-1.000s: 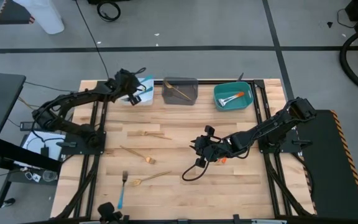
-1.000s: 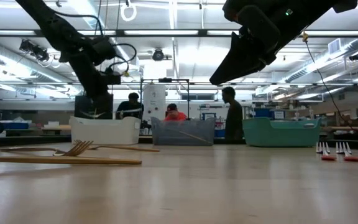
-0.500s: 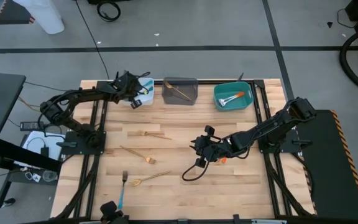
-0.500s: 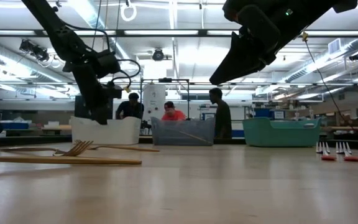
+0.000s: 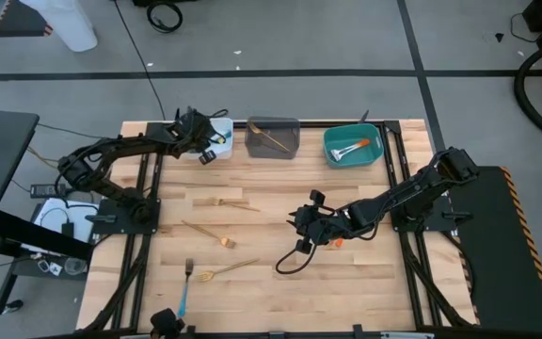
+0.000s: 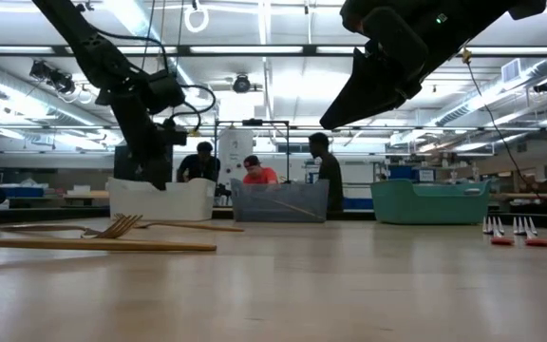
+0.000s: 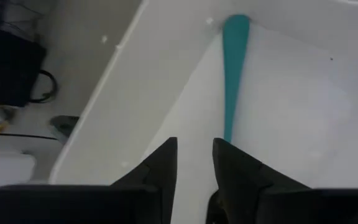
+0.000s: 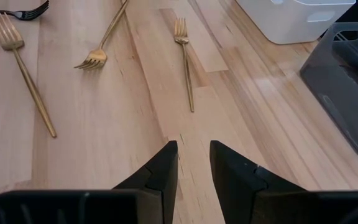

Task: Sort silverware by color (type)
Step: Put the top gold fork into the black bin

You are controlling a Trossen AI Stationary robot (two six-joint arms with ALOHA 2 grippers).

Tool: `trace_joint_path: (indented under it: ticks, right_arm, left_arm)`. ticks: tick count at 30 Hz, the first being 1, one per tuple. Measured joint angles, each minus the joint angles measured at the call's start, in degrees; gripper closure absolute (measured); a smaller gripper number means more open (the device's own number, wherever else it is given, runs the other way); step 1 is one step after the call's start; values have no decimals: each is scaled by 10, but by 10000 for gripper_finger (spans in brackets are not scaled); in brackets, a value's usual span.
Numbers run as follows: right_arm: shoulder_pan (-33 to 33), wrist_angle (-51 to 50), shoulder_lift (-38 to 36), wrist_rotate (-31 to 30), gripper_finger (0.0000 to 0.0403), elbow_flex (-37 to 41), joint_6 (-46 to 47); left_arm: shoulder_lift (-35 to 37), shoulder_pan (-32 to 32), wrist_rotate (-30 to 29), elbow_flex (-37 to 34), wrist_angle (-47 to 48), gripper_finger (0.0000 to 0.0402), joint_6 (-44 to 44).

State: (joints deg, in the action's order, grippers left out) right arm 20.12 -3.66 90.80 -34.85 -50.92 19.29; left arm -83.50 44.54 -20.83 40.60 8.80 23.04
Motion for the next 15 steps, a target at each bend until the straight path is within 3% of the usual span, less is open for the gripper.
trace_joint_path:
  ticks: [4,15]
  right_arm:
    - [0,0,0,0,298,0,0]
    - [0,0,0,0,298,0,0]
  left_arm:
    - [31,-30,-36,0,0,290,-3]
    - [112,-128,-41,0,9,291,-25]
